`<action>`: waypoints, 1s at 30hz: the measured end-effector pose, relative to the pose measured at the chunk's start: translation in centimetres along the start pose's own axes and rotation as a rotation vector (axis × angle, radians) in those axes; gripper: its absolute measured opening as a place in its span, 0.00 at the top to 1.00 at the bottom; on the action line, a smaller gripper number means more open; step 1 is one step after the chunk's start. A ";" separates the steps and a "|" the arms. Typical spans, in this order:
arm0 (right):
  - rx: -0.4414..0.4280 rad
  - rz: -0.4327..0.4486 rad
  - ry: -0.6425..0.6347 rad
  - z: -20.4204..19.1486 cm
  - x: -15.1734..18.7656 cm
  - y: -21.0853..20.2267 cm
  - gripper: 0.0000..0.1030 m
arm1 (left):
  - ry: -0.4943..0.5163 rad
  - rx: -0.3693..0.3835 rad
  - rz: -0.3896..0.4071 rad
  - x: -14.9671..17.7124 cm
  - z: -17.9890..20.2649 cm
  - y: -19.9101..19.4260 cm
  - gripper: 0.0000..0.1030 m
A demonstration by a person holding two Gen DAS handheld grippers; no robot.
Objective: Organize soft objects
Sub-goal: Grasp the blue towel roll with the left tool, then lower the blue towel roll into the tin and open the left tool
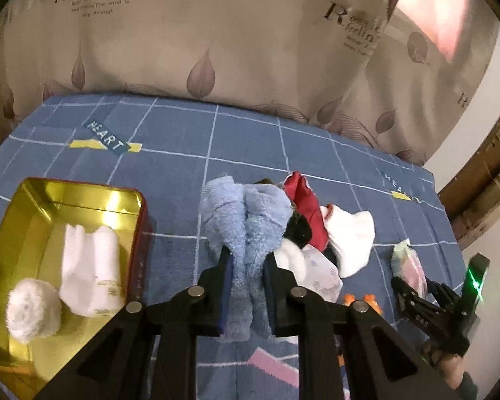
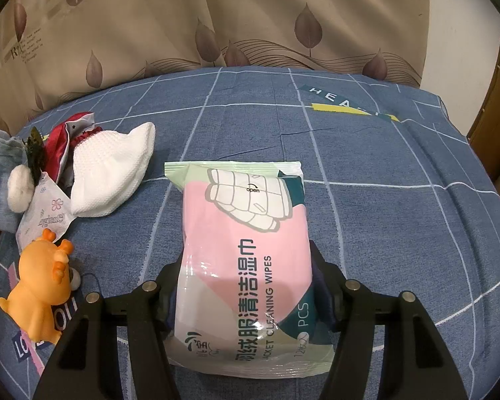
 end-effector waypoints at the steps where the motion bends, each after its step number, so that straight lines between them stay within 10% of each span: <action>1: 0.000 0.000 0.000 0.0 0.0 0.0 0.42 | -0.001 -0.007 0.000 0.1 -0.1 -0.3 0.83; 16: 0.001 0.000 0.001 0.0 0.0 0.0 0.42 | 0.005 -0.005 0.038 0.1 -1.5 -4.9 0.86; 30: 0.003 0.000 0.001 0.0 0.0 0.0 0.42 | 0.003 -0.158 0.114 -2.1 -7.2 -9.8 0.86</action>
Point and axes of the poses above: each gripper's, at about its wrist camera, not at the fingertips, and y roughly the way its jaws point, z to its right, x to its underside, the point moved 8 cm from there along y, roughly the way its jaws point, and after that the axes turned 6 degrees about -z, right-handed, at the moved point
